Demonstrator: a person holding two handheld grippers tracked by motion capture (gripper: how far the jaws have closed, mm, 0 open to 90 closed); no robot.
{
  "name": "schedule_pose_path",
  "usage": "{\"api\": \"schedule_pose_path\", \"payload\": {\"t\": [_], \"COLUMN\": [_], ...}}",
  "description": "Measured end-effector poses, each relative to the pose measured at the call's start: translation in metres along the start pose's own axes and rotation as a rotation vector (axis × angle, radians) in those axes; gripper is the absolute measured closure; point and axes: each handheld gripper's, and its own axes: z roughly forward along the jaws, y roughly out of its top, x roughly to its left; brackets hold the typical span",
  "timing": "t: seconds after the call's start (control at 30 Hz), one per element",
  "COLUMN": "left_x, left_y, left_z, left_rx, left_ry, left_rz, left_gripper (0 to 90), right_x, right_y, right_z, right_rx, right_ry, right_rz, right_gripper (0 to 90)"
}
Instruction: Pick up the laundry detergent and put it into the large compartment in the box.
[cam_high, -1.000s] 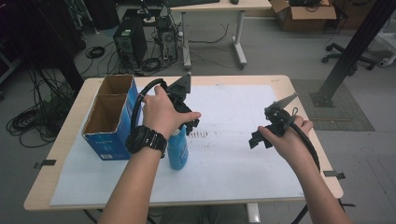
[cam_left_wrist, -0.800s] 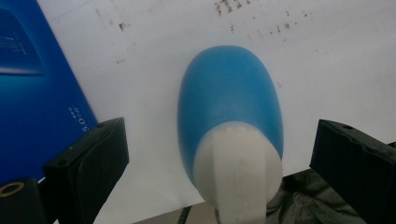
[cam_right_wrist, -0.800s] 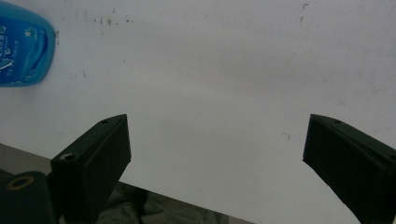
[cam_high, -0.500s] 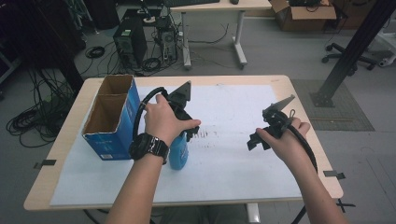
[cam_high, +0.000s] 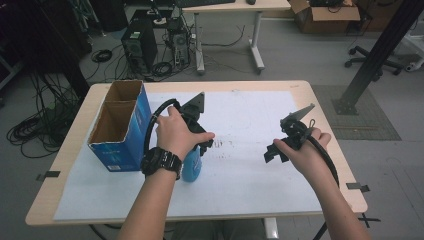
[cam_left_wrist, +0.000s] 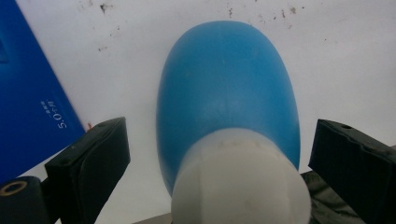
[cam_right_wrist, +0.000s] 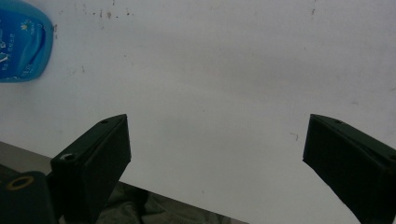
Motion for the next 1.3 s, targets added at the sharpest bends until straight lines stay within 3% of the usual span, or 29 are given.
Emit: {"api": "schedule_pose_path", "payload": {"t": [0.73,1.3], "left_x": [0.0,0.002], "left_y": [0.003,0.004], "left_z": [0.01,0.01], "left_rx": [0.017,0.017], "left_ry": [-0.01,-0.012], "left_rz": [-0.012,-0.023], "left_gripper": [9.6,21.0], "right_x": [-0.001,-0.002], "right_y": [0.0,0.001], "right_z": [0.003,0.004], "right_rx": [0.004,0.007], "right_ry": [0.004,0.004], "right_rz": [-0.001,-0.005], "right_gripper": [7.7,7.7]}}
